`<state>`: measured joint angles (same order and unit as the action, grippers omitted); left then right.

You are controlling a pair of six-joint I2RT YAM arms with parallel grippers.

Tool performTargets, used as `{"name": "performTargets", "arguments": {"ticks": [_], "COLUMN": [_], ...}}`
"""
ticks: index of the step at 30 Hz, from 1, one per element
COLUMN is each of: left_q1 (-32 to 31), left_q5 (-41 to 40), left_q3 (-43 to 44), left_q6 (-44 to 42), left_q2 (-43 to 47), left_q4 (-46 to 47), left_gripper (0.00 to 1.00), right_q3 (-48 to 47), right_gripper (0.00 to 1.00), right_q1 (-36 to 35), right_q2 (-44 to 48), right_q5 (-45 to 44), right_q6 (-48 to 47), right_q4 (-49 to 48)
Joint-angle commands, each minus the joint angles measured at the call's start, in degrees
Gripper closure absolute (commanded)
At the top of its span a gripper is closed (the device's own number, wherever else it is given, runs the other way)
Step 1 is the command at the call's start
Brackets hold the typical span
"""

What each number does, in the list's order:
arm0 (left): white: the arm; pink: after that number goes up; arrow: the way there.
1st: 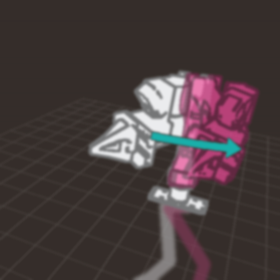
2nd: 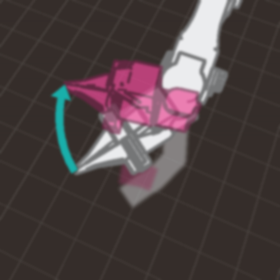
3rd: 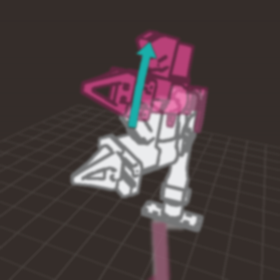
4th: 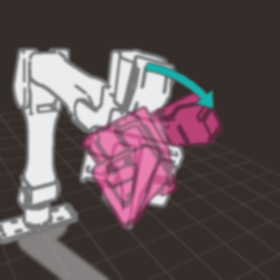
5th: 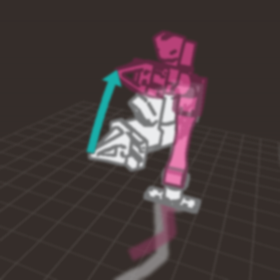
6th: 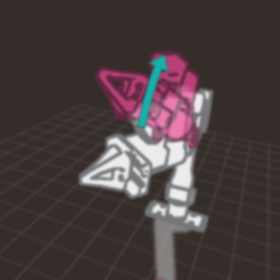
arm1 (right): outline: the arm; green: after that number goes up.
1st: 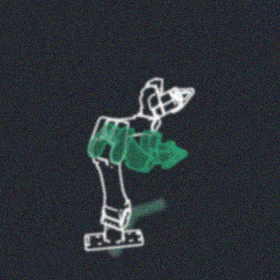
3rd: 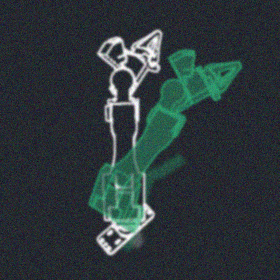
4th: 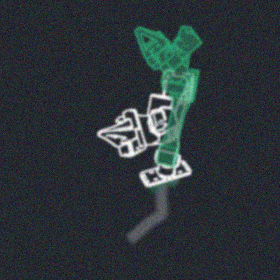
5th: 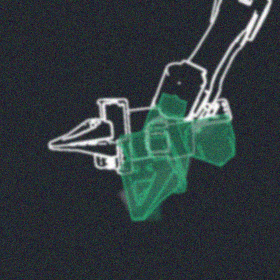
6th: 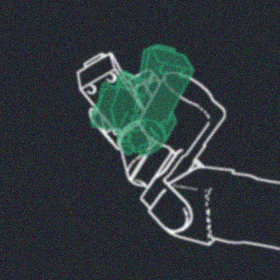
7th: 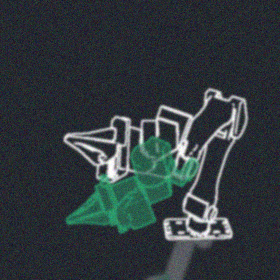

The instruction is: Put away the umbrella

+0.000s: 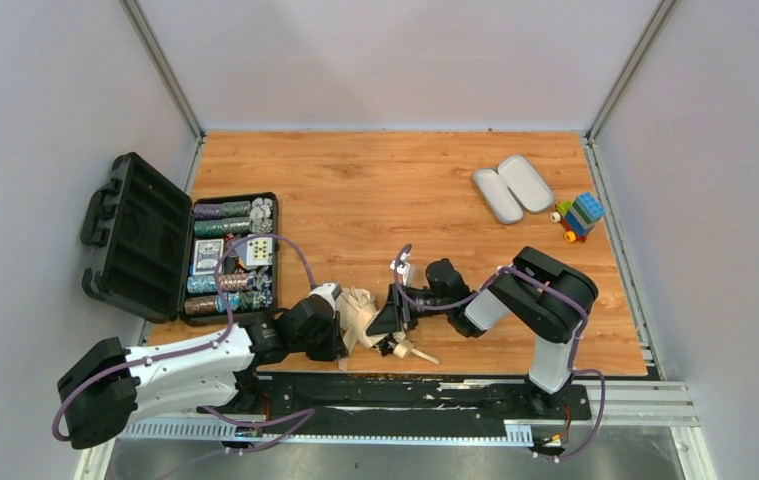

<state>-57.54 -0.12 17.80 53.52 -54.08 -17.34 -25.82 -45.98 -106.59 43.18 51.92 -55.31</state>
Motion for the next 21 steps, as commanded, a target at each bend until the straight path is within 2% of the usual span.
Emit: {"name": "performTargets", "arguments": {"ticks": [1,6,9,14,17,21], "left_q1": [-0.28,-0.27,-0.28,-0.28,-0.23,-0.23], "left_q5": [-4.02,-5.49,-5.76,-6.32,-6.56,-6.57], "left_q3": [-3.46,-2.96,-2.32,-0.88,-0.07,0.46], "left_q6": [-0.15,-0.17,-0.37,-1.21,-1.39,-1.53], "left_q2": [-2.42,-3.08,-3.98,-6.29,-7.20,-7.82], "left_q4": [-3.45,-3.84,-3.75,-4.14,-4.20,-3.77], "left_gripper": [1.00,1.00,1.00,1.00,1.00,1.00], "right_q3": [-0.87,-3.77,-4.99,-6.12,-7.57,-9.42], "right_gripper": [0.85,0.64,0.49,0.31,0.24,0.22], "right_q1": [-0.57,-0.52,-0.52,-0.48,-0.36,0.26], "right_q2": [1.66,9.56,12.03,16.35,21.50,29.50], "right_q5": [-5.55,-10.65,-12.35,-13.63,-16.09,-20.40], "right_q6": [-6.23,-11.66,-13.46,-15.48,-17.74,-19.96], "right_q4": [21.03,34.35,39.05,44.37,51.39,60.07]}}
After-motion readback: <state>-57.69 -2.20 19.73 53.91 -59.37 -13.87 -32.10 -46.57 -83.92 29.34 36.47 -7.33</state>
